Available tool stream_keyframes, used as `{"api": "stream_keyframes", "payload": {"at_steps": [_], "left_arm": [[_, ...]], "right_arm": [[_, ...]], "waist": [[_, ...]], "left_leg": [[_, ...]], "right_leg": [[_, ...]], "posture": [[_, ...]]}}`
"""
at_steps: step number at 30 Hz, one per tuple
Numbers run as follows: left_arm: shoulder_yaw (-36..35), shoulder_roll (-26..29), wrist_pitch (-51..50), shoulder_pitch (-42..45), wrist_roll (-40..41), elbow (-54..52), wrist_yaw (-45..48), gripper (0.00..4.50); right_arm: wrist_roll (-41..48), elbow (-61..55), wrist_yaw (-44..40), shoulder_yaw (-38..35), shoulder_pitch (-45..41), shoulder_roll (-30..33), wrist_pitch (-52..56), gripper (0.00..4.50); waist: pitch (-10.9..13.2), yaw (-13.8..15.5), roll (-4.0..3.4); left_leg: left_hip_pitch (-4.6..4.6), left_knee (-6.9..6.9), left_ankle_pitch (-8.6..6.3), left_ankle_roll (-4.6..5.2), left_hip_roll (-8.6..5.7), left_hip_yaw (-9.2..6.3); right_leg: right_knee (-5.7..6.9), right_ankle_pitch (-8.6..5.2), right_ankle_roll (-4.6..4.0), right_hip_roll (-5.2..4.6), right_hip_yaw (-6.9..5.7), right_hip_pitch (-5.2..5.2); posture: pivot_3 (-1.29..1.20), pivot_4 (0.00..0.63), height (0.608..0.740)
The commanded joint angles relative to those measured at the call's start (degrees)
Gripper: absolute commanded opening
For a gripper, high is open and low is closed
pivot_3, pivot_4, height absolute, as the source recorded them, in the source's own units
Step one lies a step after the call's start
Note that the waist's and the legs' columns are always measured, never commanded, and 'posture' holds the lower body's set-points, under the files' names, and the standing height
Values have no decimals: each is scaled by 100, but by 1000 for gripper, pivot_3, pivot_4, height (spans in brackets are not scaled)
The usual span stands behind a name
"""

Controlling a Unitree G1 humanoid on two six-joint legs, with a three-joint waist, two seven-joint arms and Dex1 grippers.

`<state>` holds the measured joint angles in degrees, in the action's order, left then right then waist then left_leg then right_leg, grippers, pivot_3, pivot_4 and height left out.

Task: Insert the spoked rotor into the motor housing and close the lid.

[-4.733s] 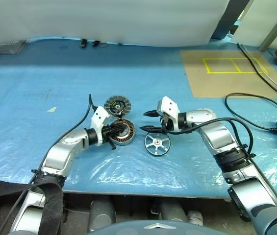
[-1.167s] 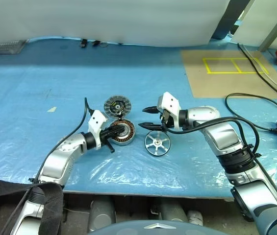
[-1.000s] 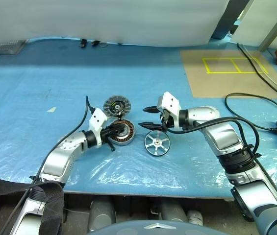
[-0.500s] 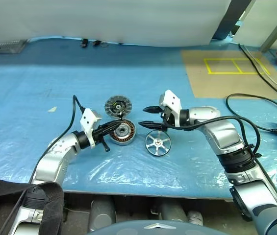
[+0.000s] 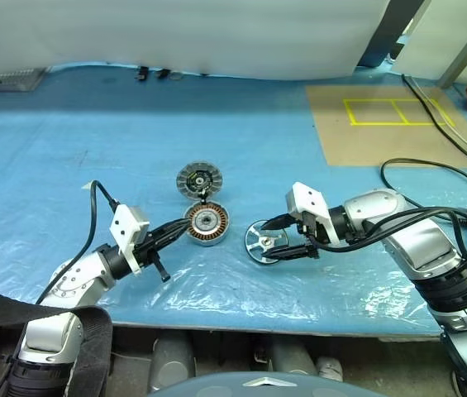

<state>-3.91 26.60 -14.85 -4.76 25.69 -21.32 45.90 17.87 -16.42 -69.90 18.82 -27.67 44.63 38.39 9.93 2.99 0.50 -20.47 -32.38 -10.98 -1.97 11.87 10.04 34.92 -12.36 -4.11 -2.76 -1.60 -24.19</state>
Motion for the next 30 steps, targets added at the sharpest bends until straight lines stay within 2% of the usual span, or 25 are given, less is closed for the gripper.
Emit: {"api": "stream_keyframes", "payload": {"at_steps": [1, 23, 30], "left_arm": [[32, -19, 50, -15, 47, -203, -68, 16], [236, -72, 101, 8, -55, -94, -206, 16], [226, -78, 147, -6, -56, -104, -267, 16]], "right_arm": [[-261, -85, 53, 69, -23, 46, -406, 2942], [-1488, 757, -40, 545, 29, -96, -2153, 2942], [-1978, 1388, 40, 699, -121, -266, -2640, 2942]], "waist": [[0, -1, 0], [0, -16, 0], [-2, -30, 1]], "left_leg": [[0, 1, 0, 0, 0, 0], [-4, -1, 0, 0, 0, 1], [0, -9, 0, 1, 0, 1]], "right_leg": [[0, 0, 0, 1, 0, -1], [1, 5, -9, 0, 1, -1], [10, 5, -9, 0, 1, 3]], "posture": [[0, 150, 740], [0, 150, 740], [0, 150, 740]]}}
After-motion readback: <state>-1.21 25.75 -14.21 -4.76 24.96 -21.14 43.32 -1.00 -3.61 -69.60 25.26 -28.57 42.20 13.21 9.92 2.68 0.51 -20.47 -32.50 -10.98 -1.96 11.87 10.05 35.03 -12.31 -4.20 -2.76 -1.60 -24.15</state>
